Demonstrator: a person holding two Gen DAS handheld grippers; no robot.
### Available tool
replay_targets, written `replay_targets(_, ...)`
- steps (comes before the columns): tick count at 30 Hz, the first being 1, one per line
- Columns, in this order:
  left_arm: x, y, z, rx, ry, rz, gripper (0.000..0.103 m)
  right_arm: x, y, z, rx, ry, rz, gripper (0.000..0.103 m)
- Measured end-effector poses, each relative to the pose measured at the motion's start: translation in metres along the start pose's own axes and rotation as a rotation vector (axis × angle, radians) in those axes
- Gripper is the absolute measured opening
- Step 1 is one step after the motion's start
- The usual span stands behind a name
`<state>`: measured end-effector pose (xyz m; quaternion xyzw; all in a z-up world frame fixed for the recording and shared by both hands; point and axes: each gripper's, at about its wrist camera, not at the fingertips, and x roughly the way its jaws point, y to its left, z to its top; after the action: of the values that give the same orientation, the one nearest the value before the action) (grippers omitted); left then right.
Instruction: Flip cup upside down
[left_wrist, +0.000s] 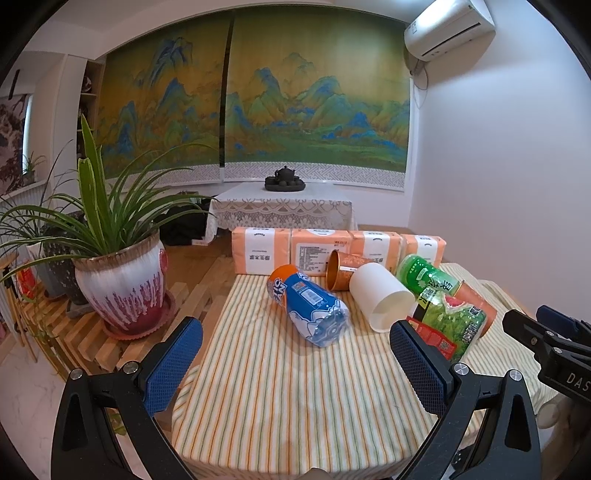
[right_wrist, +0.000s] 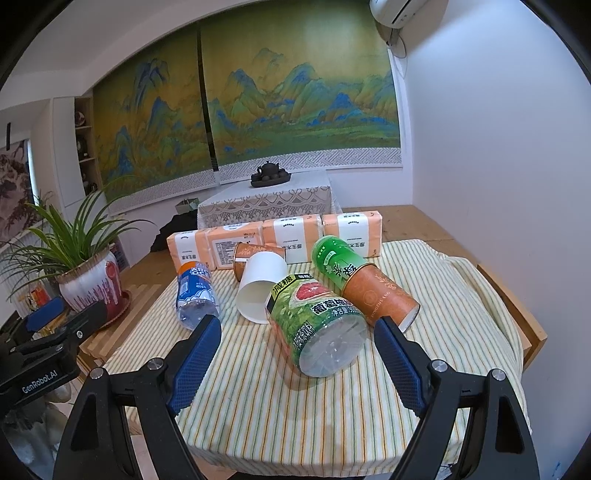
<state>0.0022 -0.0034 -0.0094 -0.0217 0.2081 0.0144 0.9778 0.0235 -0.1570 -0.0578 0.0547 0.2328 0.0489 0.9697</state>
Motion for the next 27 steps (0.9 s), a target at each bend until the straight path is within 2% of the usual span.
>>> replay_targets(16, 0.018, -0.002, 0.001, 0.008, 0.026, -0.009, 0.103, 0.015, 0.002, 0.006, -0.008, 0.027, 0.012, 0.082)
replay_targets(27, 0.032, 0.009, -0.002, 0.002, 0.057, 0.006, 0.103, 0.064, 0.003, 0.031, -0.014, 0.159, 0.094, 0.082)
